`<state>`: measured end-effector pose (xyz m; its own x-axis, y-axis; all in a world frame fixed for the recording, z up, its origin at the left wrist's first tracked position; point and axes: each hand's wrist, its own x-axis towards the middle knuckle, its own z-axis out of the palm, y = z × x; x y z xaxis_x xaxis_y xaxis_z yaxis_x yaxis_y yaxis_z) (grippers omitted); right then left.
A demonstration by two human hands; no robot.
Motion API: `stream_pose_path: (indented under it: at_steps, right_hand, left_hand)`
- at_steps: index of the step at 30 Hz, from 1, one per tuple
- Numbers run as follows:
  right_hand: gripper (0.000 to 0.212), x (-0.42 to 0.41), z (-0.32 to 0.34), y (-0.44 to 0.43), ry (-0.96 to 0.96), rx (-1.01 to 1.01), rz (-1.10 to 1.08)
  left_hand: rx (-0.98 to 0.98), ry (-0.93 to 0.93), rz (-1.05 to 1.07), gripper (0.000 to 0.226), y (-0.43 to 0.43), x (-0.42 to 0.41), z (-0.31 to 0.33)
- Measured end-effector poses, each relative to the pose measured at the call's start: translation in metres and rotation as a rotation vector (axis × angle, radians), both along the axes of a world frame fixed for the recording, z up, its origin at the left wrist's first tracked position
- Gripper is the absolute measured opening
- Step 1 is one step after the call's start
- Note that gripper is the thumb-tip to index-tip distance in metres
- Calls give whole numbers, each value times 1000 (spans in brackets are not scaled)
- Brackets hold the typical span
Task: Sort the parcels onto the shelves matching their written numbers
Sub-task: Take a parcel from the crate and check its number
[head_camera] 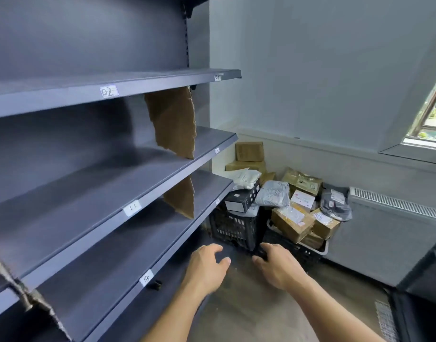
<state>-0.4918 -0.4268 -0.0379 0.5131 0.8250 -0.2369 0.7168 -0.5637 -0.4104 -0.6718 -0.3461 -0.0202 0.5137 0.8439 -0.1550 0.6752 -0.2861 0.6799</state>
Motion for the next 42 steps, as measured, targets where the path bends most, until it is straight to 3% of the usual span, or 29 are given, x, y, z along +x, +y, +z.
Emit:
stream_pose_path:
  at_steps: [16,23,32,42]
  right_hand:
    - [62,117,-20,48,62,-7,-317]
    - [47,216,-33,102,77,18,-311]
    - [58,345,-47,185,115,-7,-245]
    - [59,414,-92,248,226,-70,-298]
  left_hand:
    - [-40,50,-256,45,111,146,-32]
    - [-48,74,-243,47,163,239,-48]
    - [-70,136,-192,45,233,365,-61]
    - [-156,237,-207,53,292,445,-100]
